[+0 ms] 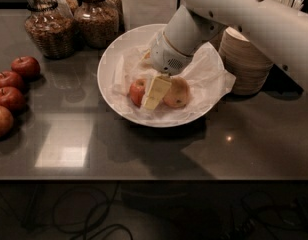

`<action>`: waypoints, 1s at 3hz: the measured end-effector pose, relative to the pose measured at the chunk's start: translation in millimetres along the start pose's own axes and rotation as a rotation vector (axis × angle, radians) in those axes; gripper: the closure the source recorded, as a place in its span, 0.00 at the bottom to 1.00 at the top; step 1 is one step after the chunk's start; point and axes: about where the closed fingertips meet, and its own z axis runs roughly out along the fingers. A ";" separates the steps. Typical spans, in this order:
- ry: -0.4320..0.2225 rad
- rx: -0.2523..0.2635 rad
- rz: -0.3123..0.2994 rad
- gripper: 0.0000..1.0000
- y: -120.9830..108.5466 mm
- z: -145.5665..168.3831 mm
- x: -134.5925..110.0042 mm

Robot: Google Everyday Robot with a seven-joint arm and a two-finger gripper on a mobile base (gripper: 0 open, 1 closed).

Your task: Pick apple from white bowl

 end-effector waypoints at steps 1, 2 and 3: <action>0.003 -0.025 0.013 0.21 -10.0 12.8 5.1; 0.007 -0.043 0.026 0.40 -18.6 22.6 13.8; 0.007 -0.043 0.026 0.63 -18.6 22.6 13.8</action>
Offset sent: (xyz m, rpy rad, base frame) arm 0.0362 -0.0035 -0.0346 -0.0178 0.0729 -0.0086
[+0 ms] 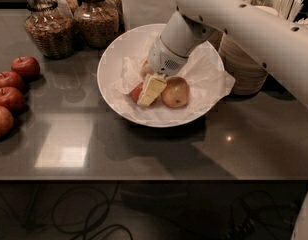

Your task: Pick apple from white bowl

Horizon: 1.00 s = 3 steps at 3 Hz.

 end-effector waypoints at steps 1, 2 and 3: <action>-0.001 0.000 0.000 0.87 0.5 -0.6 -0.6; -0.025 0.026 -0.028 1.00 14.3 -26.6 -25.4; -0.005 0.058 -0.018 1.00 44.5 -57.9 -19.0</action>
Offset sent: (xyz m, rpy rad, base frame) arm -0.0152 0.0049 0.0323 0.0251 -0.0360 0.0070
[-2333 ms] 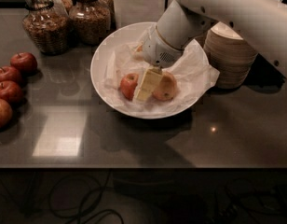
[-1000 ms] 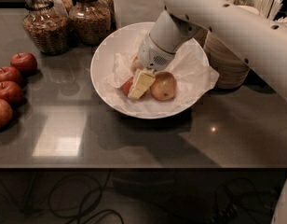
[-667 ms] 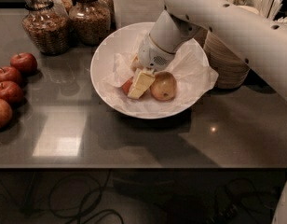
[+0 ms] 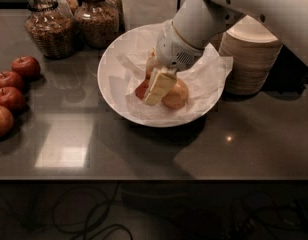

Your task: Pick apple from white bowl

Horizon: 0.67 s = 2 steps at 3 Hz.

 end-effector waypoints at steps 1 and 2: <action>0.000 0.000 0.000 1.00 0.0 0.0 0.0; 0.000 0.000 0.000 0.81 0.0 0.0 -0.1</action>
Offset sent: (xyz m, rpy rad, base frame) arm 0.0000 0.0000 0.0000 0.0000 0.0000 0.0000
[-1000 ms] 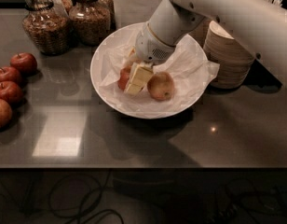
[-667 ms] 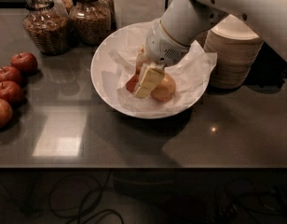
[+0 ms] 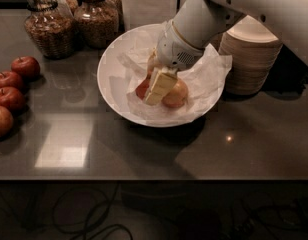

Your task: Pick apple from white bowl

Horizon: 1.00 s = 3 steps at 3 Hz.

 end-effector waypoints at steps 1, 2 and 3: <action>0.000 0.000 0.000 0.58 0.0 0.0 0.0; 0.000 0.000 0.000 0.35 0.0 0.0 0.0; 0.000 0.000 0.000 0.11 0.0 0.0 -0.1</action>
Offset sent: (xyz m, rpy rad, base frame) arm 0.0000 0.0000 0.0000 0.0000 0.0000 0.0000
